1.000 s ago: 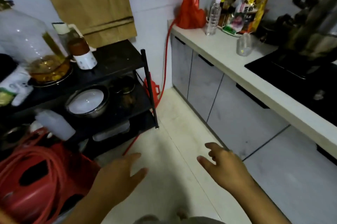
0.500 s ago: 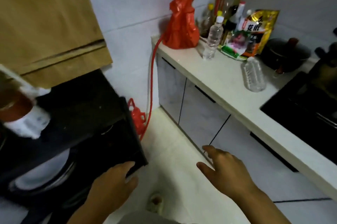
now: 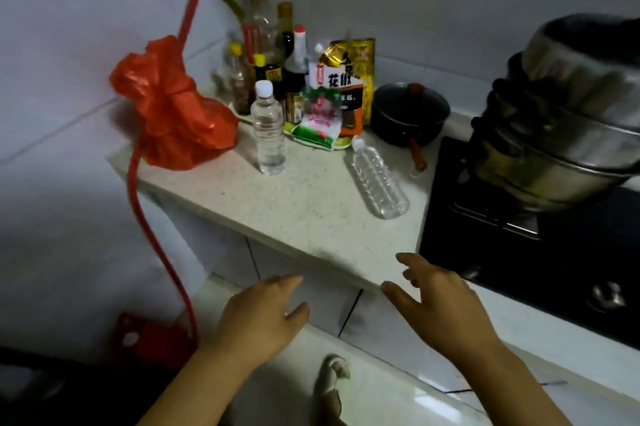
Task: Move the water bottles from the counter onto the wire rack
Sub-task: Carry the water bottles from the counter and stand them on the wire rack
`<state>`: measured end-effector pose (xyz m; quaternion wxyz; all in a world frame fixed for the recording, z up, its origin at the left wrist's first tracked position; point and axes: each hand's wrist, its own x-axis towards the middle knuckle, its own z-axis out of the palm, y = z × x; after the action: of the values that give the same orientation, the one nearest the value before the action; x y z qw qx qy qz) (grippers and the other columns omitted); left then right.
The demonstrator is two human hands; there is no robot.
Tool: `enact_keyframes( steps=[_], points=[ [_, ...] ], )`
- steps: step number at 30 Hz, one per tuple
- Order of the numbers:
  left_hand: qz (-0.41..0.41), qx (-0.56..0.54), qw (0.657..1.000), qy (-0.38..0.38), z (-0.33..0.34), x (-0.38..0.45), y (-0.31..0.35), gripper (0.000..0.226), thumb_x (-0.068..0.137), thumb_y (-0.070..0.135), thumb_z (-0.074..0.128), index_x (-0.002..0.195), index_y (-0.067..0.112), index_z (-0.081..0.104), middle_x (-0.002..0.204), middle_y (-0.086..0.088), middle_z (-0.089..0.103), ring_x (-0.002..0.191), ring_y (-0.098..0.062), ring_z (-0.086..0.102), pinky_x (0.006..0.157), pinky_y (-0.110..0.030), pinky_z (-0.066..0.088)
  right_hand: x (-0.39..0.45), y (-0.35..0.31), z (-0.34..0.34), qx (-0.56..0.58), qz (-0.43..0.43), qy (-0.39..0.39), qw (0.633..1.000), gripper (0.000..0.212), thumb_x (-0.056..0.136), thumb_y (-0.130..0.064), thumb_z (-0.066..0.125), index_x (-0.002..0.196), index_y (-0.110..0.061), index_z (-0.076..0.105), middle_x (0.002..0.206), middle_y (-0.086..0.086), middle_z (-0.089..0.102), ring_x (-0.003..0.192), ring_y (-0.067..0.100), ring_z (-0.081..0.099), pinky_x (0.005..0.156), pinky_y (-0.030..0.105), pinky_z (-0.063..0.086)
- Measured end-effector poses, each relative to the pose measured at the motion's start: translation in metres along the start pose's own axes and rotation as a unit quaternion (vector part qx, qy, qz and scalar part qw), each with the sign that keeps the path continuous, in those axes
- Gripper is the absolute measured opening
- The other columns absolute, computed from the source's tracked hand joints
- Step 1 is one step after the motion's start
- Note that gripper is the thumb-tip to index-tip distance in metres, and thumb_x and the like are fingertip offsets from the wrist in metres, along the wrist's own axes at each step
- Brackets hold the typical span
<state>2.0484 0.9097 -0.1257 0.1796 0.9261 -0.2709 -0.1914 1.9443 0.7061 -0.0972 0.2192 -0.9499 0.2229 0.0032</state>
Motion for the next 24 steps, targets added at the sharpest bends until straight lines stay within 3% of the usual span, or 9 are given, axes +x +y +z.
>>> enact_keyframes(
  steps=[5, 8, 15, 21, 24],
  points=[
    [-0.009, -0.013, 1.0, -0.005, -0.016, 0.071, 0.005, 0.053, 0.089, 0.048, 0.048, 0.138, 0.033, 0.038, 0.142, 0.005, 0.047, 0.121, -0.017, 0.052, 0.098, -0.027, 0.041, 0.071, 0.009, -0.003, 0.029, 0.013, 0.012, 0.999, 0.056, 0.083, -0.054, 0.052, 0.133, -0.031, 0.041, 0.121, -0.003, 0.064, 0.108, 0.017, 0.061, 0.084, 0.032, 0.05],
    [-0.035, -0.033, 0.997, 0.06, -0.037, 0.114, -0.002, 0.055, 0.086, 0.049, 0.052, 0.137, 0.032, 0.041, 0.143, 0.006, 0.046, 0.126, -0.015, 0.048, 0.1, -0.026, 0.038, 0.113, 0.01, -0.006, 0.034, 0.017, 0.025, 0.999, 0.056, 0.083, -0.055, 0.051, 0.133, -0.031, 0.041, 0.124, -0.004, 0.063, 0.109, 0.017, 0.06, 0.084, 0.031, 0.049],
    [-0.113, -0.059, 0.982, 0.138, -0.074, 0.19, -0.039, 0.084, 0.076, 0.061, 0.057, 0.144, 0.023, 0.027, 0.152, -0.001, 0.034, 0.137, -0.024, 0.035, 0.106, -0.04, 0.034, 0.189, -0.005, -0.004, 0.028, 0.031, 0.022, 0.999, 0.057, 0.083, -0.053, 0.053, 0.132, -0.026, 0.043, 0.132, -0.001, 0.056, 0.113, 0.021, 0.056, 0.085, 0.032, 0.046],
    [-0.031, -0.196, 0.964, 0.178, -0.106, 0.264, -0.065, 0.09, 0.069, 0.045, 0.073, 0.143, 0.026, 0.024, 0.147, 0.0, 0.041, 0.134, -0.023, 0.039, 0.108, -0.048, 0.038, 0.228, -0.028, 0.009, 0.014, 0.056, 0.018, 0.998, 0.057, 0.084, -0.053, 0.053, 0.133, -0.026, 0.042, 0.132, -0.001, 0.056, 0.115, 0.02, 0.055, 0.086, 0.031, 0.046],
    [-0.041, -0.248, 0.943, 0.218, -0.108, 0.29, -0.069, 0.094, 0.062, 0.039, 0.081, 0.139, 0.02, 0.03, 0.141, -0.004, 0.046, 0.129, -0.026, 0.044, 0.104, -0.05, 0.041, 0.24, -0.036, 0.015, 0.012, 0.079, 0.014, 0.997, 0.057, 0.084, -0.053, 0.052, 0.134, -0.027, 0.041, 0.133, -0.002, 0.055, 0.111, 0.018, 0.057, 0.086, 0.028, 0.045]
  ],
)
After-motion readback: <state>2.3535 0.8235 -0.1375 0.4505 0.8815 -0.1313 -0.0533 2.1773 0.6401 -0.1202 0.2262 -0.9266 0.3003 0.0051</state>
